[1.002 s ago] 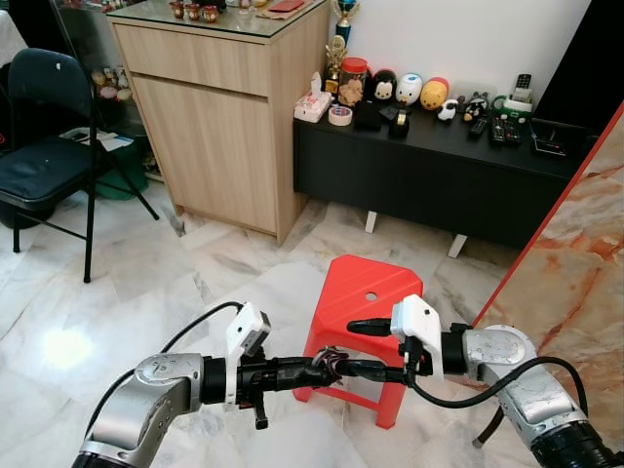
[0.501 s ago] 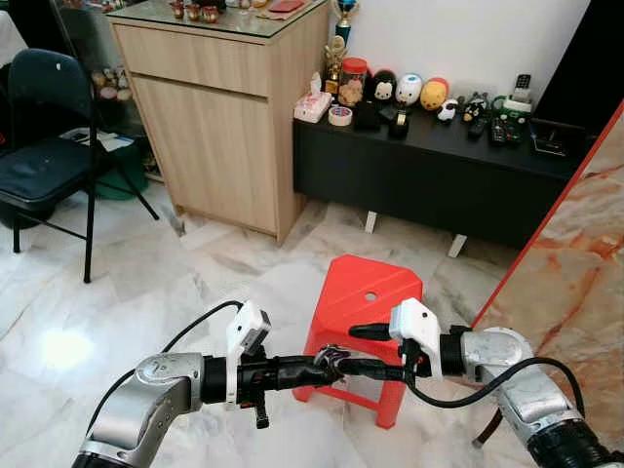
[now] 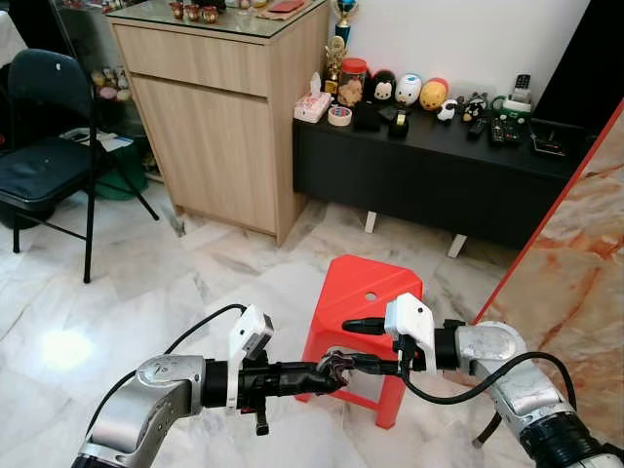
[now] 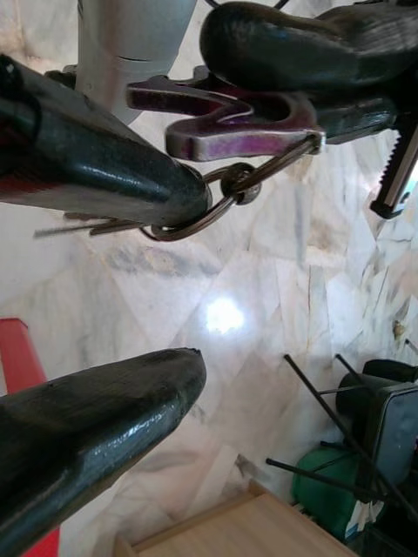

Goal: Hang keys on a hook

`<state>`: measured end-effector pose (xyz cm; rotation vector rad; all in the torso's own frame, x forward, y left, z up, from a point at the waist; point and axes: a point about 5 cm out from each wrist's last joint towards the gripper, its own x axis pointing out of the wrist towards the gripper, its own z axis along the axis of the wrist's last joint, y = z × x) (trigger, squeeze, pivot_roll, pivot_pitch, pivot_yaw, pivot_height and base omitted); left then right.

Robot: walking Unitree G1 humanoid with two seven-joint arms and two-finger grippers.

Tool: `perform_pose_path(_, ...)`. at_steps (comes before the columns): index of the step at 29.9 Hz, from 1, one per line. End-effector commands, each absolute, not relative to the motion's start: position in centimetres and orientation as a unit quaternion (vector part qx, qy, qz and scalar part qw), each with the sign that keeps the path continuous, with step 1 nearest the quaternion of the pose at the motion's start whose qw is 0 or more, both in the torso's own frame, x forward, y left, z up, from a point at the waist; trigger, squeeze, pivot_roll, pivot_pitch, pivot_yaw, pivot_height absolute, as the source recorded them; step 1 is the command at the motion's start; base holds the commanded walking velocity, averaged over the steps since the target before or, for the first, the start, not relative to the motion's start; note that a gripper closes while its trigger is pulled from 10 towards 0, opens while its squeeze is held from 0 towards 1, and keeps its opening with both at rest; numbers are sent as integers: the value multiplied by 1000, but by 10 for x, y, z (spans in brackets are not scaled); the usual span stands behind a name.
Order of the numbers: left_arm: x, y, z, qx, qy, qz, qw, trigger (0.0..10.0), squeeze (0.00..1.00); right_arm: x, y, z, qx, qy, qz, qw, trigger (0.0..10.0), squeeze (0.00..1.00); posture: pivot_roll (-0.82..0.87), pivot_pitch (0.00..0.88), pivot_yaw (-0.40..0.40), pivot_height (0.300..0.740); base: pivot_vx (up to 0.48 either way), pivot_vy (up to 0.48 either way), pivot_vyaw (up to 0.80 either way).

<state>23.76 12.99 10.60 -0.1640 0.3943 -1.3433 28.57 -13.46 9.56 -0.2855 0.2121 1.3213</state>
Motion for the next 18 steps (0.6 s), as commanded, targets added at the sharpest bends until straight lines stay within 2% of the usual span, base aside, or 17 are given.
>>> perform_pose_path(1,235,127,109,-73,178,-627,754,10000,0,288,-135,101,-132,83,612,775,10000,0,65,39,-70,740,0,0,0)
perform_pose_path(3,235,127,109,-74,178,-628,754,10000,0,288,-135,101,-132,83,613,775,10000,0,65,39,-70,740,0,0,0)
perform_pose_path(4,235,127,109,-74,178,-628,754,10000,0,288,-135,101,-131,82,614,774,9176,0,65,39,-70,740,0,0,0)
perform_pose_path(5,235,127,109,-74,178,-628,754,10000,0,287,-134,101,-128,82,619,771,0,0,65,39,-70,740,0,0,0)
perform_pose_path(18,235,127,110,-75,177,-628,754,10000,0,285,-132,100,-120,84,630,762,0,0,69,45,-71,740,0,0,0)
